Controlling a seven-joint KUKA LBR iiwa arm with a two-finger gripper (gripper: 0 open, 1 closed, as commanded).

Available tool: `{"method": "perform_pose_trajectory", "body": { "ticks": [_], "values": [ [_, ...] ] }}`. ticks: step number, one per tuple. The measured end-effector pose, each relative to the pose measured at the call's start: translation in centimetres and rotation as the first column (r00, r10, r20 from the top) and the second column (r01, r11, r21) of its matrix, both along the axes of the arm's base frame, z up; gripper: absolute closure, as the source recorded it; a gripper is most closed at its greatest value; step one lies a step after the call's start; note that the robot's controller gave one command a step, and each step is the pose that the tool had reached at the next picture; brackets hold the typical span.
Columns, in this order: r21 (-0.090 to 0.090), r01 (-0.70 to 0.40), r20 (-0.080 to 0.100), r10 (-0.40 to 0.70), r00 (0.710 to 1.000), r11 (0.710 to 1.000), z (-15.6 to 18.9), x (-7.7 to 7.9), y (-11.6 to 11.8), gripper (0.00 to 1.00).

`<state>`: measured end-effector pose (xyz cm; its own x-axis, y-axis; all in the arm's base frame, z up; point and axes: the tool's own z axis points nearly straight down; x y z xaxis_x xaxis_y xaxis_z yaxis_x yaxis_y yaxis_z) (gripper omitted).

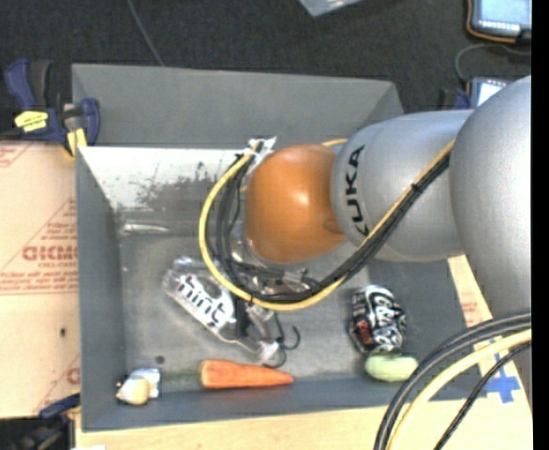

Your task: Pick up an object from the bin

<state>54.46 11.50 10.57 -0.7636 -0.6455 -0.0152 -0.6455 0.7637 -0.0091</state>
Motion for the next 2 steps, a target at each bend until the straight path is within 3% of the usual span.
{"method": "perform_pose_trajectory", "body": {
  "ticks": [1,2],
  "values": [
    [0.001,-0.194,0.001,0.194,0.981,0.981,-0.03,-0.39,-0.01,1.0],
    [0.001,-0.193,0.001,0.193,0.981,0.981,-0.03,-0.39,-0.01,1.0]
  ]
}}
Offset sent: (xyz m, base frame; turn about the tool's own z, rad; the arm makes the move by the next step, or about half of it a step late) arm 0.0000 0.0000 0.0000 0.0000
